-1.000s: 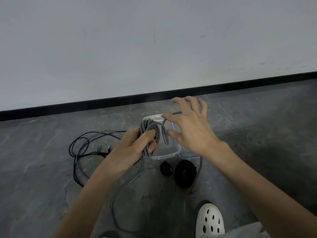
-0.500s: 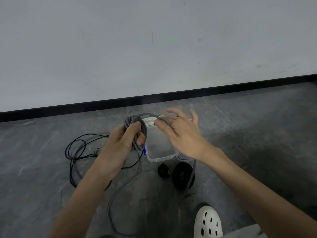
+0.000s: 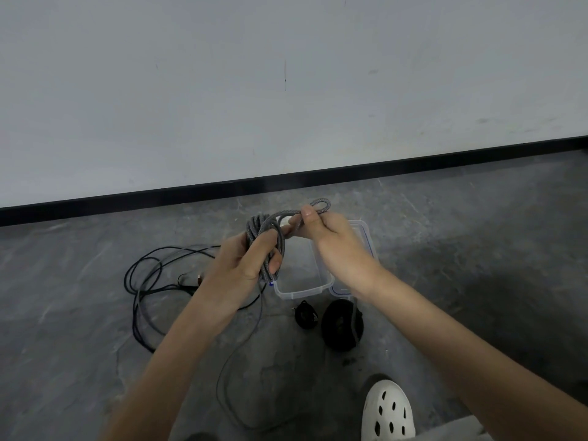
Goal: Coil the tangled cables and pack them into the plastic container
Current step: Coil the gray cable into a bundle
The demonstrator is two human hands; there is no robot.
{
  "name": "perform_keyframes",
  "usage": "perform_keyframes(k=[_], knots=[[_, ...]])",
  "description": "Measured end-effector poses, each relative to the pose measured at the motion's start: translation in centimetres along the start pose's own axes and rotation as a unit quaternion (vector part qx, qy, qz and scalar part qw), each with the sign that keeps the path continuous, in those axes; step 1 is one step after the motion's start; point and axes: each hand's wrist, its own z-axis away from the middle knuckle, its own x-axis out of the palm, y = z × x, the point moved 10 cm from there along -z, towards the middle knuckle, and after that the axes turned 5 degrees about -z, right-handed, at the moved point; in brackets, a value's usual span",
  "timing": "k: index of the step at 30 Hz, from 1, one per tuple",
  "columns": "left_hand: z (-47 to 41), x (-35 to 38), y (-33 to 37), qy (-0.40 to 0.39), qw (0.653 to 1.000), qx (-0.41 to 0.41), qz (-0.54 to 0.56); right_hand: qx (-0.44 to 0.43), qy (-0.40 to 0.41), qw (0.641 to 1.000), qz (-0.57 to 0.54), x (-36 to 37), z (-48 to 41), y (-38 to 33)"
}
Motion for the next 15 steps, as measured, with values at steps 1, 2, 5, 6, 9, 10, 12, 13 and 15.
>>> perform_keyframes(k=[1, 2, 5, 6, 9, 10, 12, 13, 15], knots=[[0.0, 0.0, 0.0, 0.0, 1.0, 0.0, -0.005, 0.005, 0.01, 1.0, -0.005, -0.1, 0.1, 0.1], [0.0, 0.1, -0.1, -0.002, 1.0, -0.001, -0.009, 0.007, 0.021, 1.0, 0.001, -0.3, 0.1, 0.1], [0.0, 0.2, -0.3, -0.006, 1.0, -0.003, -0.017, 0.008, 0.036, 0.998, 0.043, -0.5, 0.0, 0.0], [0.0, 0.3, -0.3, -0.009, 1.0, 0.0, -0.018, 0.011, 0.041, 0.997, 0.061, -0.7, -0.1, 0.1], [0.0, 0.6, -0.2, -0.02, 0.999, 0.008, -0.023, 0.033, 0.054, 0.994, 0.089, -1.3, -0.2, 0.5], [0.0, 0.7, -0.2, -0.022, 0.999, 0.007, -0.021, 0.043, 0.049, 0.994, 0.083, -1.3, -0.2, 0.7], [0.0, 0.8, -0.4, -0.025, 0.999, 0.004, -0.02, 0.061, 0.028, 0.996, 0.059, -0.9, -0.1, 0.9], [0.0, 0.8, -0.4, -0.027, 0.999, 0.004, -0.021, 0.065, 0.021, 0.997, 0.038, -0.8, -0.1, 0.9], [0.0, 0.9, -0.3, -0.026, 0.999, 0.007, -0.021, 0.065, 0.023, 0.998, 0.007, -1.0, -0.1, 0.9]])
